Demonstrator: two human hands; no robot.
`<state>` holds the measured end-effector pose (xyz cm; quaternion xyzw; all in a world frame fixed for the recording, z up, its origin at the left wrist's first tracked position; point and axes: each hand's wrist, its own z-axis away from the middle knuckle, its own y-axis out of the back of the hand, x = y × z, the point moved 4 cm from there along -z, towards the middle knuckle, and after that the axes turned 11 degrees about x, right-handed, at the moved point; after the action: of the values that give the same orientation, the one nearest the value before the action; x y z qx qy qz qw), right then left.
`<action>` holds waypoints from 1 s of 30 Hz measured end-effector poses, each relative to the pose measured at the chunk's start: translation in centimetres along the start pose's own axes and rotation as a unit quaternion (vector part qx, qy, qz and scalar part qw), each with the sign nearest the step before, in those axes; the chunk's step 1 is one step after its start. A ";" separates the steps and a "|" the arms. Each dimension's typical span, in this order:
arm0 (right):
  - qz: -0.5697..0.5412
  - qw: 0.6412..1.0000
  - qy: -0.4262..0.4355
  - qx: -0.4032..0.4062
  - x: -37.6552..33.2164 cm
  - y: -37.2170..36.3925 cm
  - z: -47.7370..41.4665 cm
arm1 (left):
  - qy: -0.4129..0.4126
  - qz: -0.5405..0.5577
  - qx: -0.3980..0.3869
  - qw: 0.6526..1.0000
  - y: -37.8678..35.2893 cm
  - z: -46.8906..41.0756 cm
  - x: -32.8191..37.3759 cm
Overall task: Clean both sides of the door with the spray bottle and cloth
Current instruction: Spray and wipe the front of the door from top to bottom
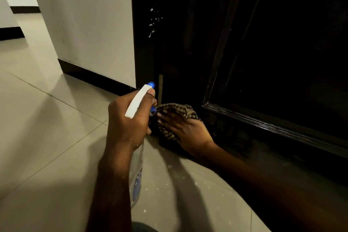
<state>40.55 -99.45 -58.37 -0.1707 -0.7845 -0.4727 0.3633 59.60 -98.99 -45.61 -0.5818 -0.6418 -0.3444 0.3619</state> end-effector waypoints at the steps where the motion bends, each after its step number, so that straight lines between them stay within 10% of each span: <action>1: -0.012 1.000 0.006 -0.021 -0.8 -0.8 1.1 | -0.001 0.001 -0.006 1.000 -0.1 0.1 -0.1; 13: -0.032 0.924 -0.344 0.163 5.4 3.7 11.3 | 0.023 0.030 -0.053 0.998 -2.9 1.4 0.1; 23: -0.158 0.977 -0.138 -0.034 -1.8 -2.7 14.7 | 0.025 0.027 -0.008 0.999 -3.4 2.1 1.1; 30: -0.153 0.960 -0.216 0.093 2.2 2.3 6.3 | 0.015 -0.020 0.022 0.999 -1.8 1.3 -0.5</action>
<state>37.87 -93.02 -57.18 -0.1128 -0.9013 -0.3997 0.1229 57.75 -98.31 -46.73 -0.5551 -0.6553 -0.3461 0.3778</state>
